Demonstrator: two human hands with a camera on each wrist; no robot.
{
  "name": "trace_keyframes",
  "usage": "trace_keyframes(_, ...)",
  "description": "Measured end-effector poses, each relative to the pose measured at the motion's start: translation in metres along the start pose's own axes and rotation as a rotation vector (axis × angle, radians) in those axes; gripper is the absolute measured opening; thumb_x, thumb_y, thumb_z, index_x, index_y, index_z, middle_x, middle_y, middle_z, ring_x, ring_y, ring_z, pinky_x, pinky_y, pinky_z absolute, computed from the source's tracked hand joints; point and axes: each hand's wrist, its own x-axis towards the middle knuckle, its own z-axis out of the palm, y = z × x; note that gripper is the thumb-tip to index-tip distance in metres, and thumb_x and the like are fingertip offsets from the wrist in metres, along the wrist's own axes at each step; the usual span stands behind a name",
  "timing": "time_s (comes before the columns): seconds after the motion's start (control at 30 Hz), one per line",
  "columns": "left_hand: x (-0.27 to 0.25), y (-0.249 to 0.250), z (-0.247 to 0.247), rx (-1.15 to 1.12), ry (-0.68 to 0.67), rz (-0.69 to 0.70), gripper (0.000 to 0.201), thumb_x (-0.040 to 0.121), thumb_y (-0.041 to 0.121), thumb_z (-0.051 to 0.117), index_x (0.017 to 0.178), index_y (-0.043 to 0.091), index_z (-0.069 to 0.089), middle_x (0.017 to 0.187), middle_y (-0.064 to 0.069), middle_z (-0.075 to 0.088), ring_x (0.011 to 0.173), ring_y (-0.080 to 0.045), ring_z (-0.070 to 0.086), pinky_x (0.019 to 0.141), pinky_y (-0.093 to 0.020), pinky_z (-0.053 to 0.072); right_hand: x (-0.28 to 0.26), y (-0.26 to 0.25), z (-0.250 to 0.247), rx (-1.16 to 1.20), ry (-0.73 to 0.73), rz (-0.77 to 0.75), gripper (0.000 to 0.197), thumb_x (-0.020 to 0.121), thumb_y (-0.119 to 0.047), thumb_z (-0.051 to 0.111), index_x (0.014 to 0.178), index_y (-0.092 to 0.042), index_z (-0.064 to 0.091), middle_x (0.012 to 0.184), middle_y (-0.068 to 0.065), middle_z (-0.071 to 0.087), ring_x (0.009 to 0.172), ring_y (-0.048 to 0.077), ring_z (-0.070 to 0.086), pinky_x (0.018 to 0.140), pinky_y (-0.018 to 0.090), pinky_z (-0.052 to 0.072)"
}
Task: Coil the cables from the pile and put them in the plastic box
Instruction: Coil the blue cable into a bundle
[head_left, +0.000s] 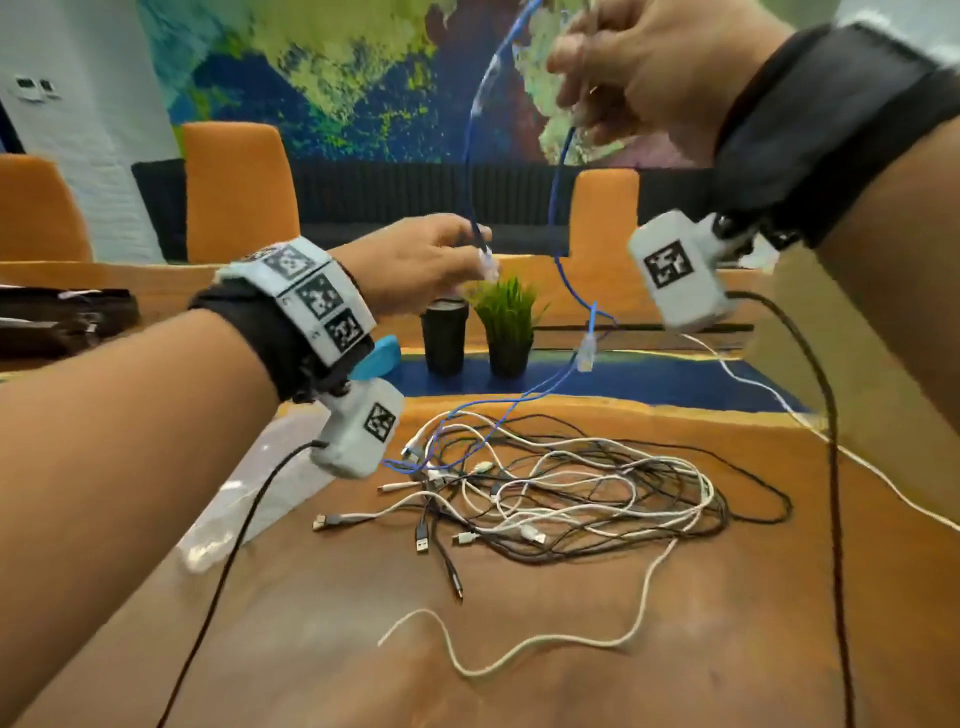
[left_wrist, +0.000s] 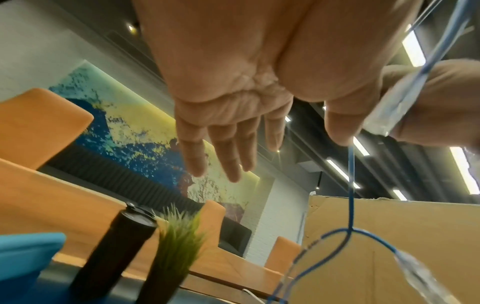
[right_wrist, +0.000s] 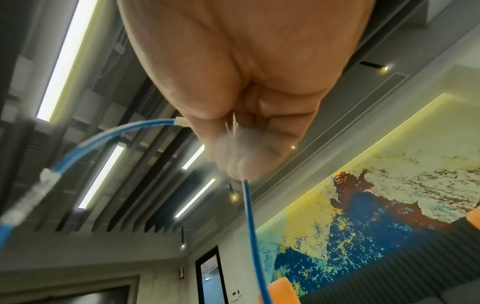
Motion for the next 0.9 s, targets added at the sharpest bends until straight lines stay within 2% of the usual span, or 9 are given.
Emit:
trace_keyframes(0.1,0.000,0.012,0.000,-0.406,-0.048,-0.034,0.034,0.098,0.041,0.040,0.109,0.024,0.067,0.111,-0.002,0.074,0.101,-0.019,0.069,0.093,-0.044,0.039,0.007,-0.004,-0.014,0.010,0.066,0.006,0.021,0.101,-0.022,0.051,0.080,-0.022,0.055,0.071,-0.002,0.058,0.052,0.004,0.055,0.054,0.024,0.052)
trace_keyframes(0.23,-0.017,0.031,-0.008,-0.714,-0.106,0.063,0.050,0.094,0.050,0.033,0.109,0.016,0.067,0.095,-0.006,0.072,0.095,-0.026,0.070,0.090,-0.046,0.045,0.007,0.002,-0.021,0.038,0.124,0.053,0.018,0.096,-0.014,0.059,0.079,-0.013,0.062,0.065,0.006,0.061,0.045,0.010,0.055,0.046,0.027,0.053)
trace_keyframes(0.37,-0.031,0.042,-0.011,-0.647,-0.029,0.151,0.035,0.101,0.032,0.041,0.097,0.012,0.070,0.072,0.002,0.055,0.068,-0.015,0.059,0.079,-0.038,0.048,-0.001,0.005,-0.024,0.033,0.175,0.109,0.014,0.095,-0.009,0.060,0.090,0.003,0.067,0.066,0.010,0.061,0.042,0.009,0.055,0.046,0.028,0.055)
trace_keyframes(0.47,-0.040,0.064,-0.026,-0.605,-0.054,0.237,0.034,0.098,0.036,0.045,0.098,0.012,0.069,0.071,0.003,0.049,0.061,-0.011,0.048,0.072,-0.031,0.045,-0.004,0.001,-0.033,0.027,0.217,0.120,0.018,0.095,-0.007,0.060,0.097,0.010,0.065,0.067,0.012,0.061,0.045,0.011,0.055,0.049,0.030,0.057)
trace_keyframes(0.6,-0.038,0.086,-0.045,-0.362,-0.020,0.404,0.027,0.103,0.024,0.046,0.087,0.014,0.065,0.071,0.000,0.052,0.059,-0.011,0.053,0.082,-0.042,0.043,-0.001,0.003,-0.037,-0.054,0.289,0.076,0.019,0.094,-0.007,0.060,0.092,0.011,0.064,0.070,0.020,0.061,0.047,0.016,0.058,0.053,0.036,0.058)
trace_keyframes(0.67,-0.035,0.088,-0.046,-0.283,0.026,0.408,0.026,0.104,0.021,0.043,0.086,0.013,0.060,0.072,-0.001,0.052,0.058,-0.011,0.054,0.084,-0.047,0.046,-0.005,0.010,-0.032,-0.177,0.124,0.135,0.016,0.094,-0.009,0.061,0.087,0.004,0.067,0.072,0.020,0.066,0.049,0.015,0.062,0.057,0.038,0.061)
trace_keyframes(0.73,-0.033,0.083,-0.046,-0.244,0.053,0.391,0.027,0.105,0.019,0.042,0.086,0.012,0.059,0.072,-0.001,0.051,0.057,-0.010,0.051,0.070,-0.035,0.053,-0.006,0.018,-0.029,-0.125,0.149,0.145,0.015,0.095,-0.006,0.058,0.082,-0.003,0.064,0.066,0.014,0.063,0.045,0.010,0.061,0.052,0.032,0.059)
trace_keyframes(0.8,-0.032,0.074,-0.045,-0.232,0.086,0.352,0.028,0.106,0.019,0.042,0.085,0.012,0.060,0.071,0.000,0.049,0.056,-0.009,0.044,0.056,-0.027,0.045,-0.006,0.022,-0.026,-0.011,0.141,0.171,0.019,0.096,-0.003,0.055,0.078,-0.006,0.060,0.064,0.012,0.061,0.046,0.012,0.061,0.049,0.031,0.058)
trace_keyframes(0.9,-0.024,0.062,-0.048,-0.322,0.120,0.257,0.029,0.105,0.016,0.041,0.086,0.012,0.061,0.069,0.002,0.048,0.055,-0.010,0.039,0.052,-0.024,0.037,-0.002,0.027,-0.028,-0.011,0.149,0.164,0.020,0.096,-0.004,0.056,0.077,-0.007,0.062,0.064,0.010,0.062,0.051,0.016,0.062,0.053,0.033,0.057)
